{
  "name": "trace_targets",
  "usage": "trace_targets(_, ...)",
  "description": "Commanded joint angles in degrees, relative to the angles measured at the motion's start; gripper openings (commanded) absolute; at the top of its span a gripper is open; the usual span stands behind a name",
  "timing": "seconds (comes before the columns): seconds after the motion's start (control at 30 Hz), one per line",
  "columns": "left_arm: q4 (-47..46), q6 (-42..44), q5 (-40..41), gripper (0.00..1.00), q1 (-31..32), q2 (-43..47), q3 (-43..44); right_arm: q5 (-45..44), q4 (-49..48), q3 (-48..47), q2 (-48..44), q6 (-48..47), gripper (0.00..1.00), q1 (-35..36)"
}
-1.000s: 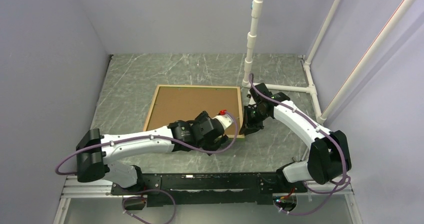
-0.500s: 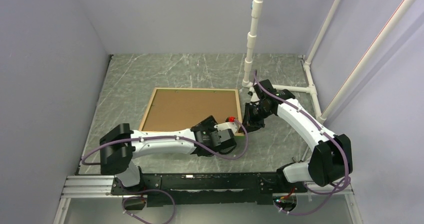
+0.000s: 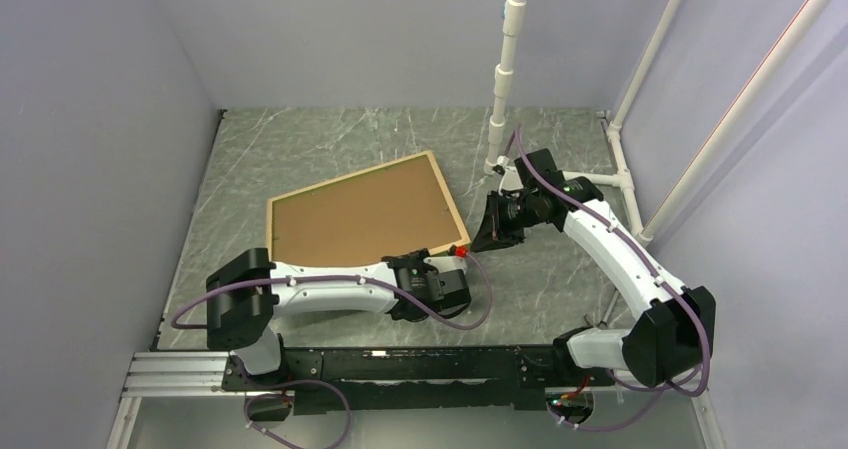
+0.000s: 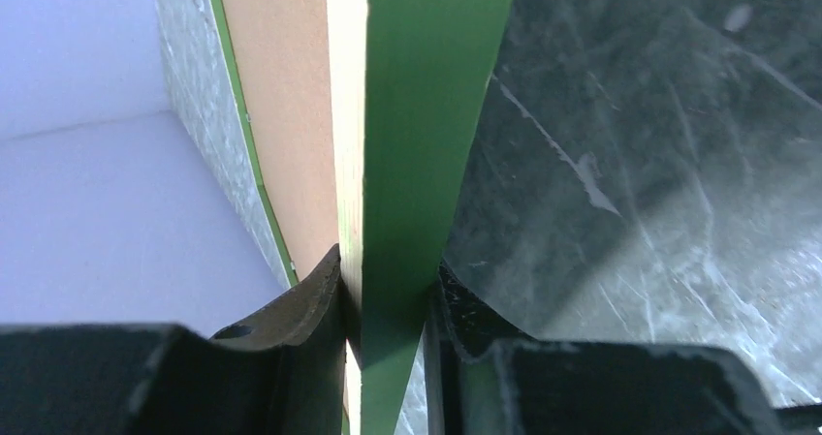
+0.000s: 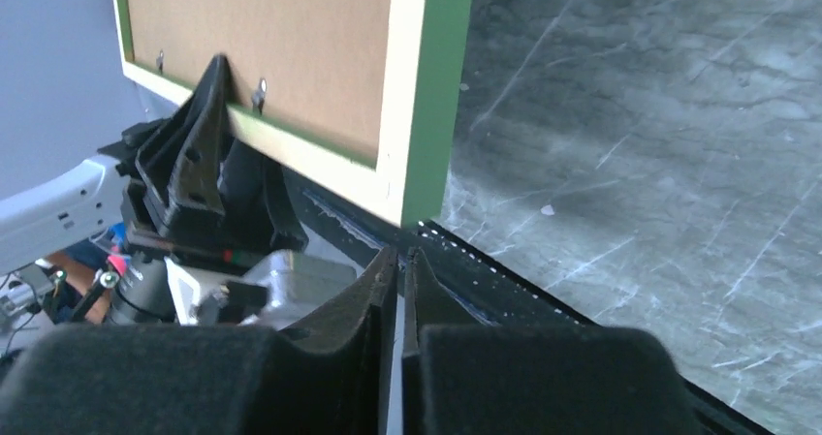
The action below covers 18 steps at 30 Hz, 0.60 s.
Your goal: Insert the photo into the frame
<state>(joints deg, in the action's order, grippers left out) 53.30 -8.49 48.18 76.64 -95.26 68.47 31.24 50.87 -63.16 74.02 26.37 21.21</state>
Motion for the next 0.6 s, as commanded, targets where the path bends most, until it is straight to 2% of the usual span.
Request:
trace_targets(0.0,-3.47,-6.75,4.90,0.01,-1.03,3.91,1.57,3.27,1.72,-1.64,-1.61,-0.85,0.15,0.30)
trace_targets(0.23,-1.99,-7.20,4.86,0.00,-0.90,5.97,2.48,1.17,2.21,-4.13,-2.46,-1.90,0.40,0.02)
trace_targets(0.4,-0.70,-6.54,3.22,0.00,-0.71,9.98,3.28,-5.20,1.24,-8.66,-6.23,-3.95,0.66,-0.25)
trace_targets(0.53,-0.35,-5.56,0.74,0.00,-0.61,14.25,3.53,-9.98,-2.73,-11.04,-10.99,-6.10,0.97,-0.31)
trace_targets(0.57,-0.30,-5.17,-0.07,0.00,-0.62,15.37,3.52,-10.66,-3.90,-11.42,-11.85,-6.74,0.99,-0.32)
